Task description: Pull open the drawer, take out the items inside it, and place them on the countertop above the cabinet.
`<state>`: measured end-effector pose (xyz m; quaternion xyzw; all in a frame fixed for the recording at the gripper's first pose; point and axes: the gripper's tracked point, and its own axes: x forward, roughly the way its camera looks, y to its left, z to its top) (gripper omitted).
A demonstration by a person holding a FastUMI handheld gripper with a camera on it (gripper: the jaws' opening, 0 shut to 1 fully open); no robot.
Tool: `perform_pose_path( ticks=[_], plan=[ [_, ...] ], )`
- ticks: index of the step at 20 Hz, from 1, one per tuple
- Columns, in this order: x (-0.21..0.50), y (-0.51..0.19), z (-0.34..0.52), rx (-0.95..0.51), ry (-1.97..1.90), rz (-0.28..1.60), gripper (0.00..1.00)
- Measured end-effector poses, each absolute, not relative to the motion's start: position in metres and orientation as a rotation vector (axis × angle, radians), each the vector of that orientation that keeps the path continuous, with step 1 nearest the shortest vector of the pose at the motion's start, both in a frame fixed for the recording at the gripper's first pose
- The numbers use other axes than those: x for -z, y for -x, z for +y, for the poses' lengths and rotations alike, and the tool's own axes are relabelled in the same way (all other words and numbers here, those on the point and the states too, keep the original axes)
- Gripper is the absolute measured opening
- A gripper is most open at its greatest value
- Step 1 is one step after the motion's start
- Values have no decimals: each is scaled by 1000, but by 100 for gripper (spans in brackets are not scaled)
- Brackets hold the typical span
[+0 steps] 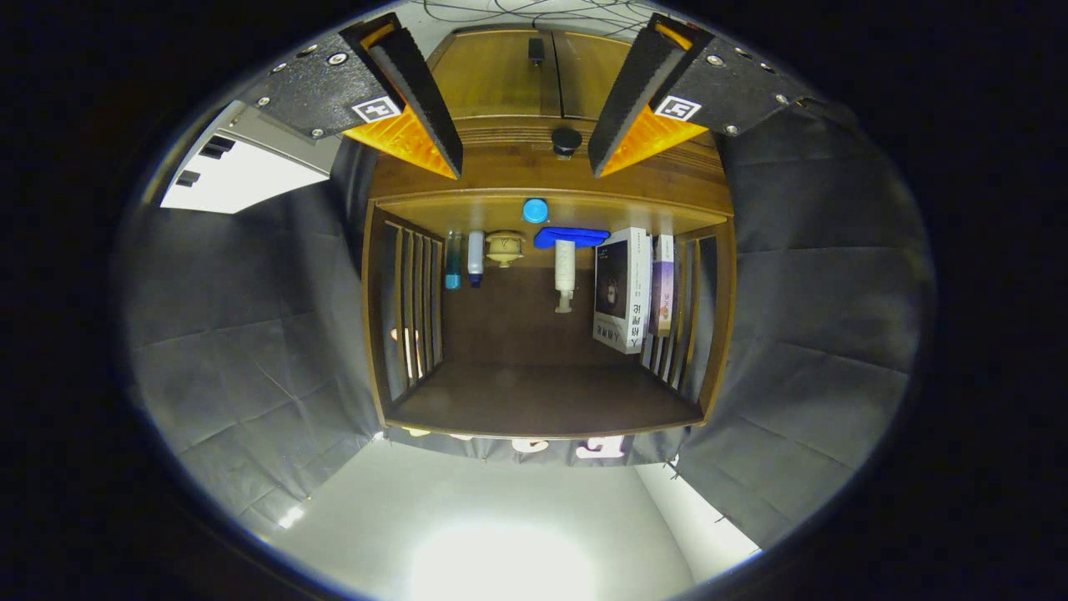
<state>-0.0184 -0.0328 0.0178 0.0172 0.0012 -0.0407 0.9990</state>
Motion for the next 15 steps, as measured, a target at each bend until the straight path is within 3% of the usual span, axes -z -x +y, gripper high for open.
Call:
perform_pose_path(
  ticks=[15],
  plan=[
    [5,16,-28,69,-23,17,95]
  ],
)
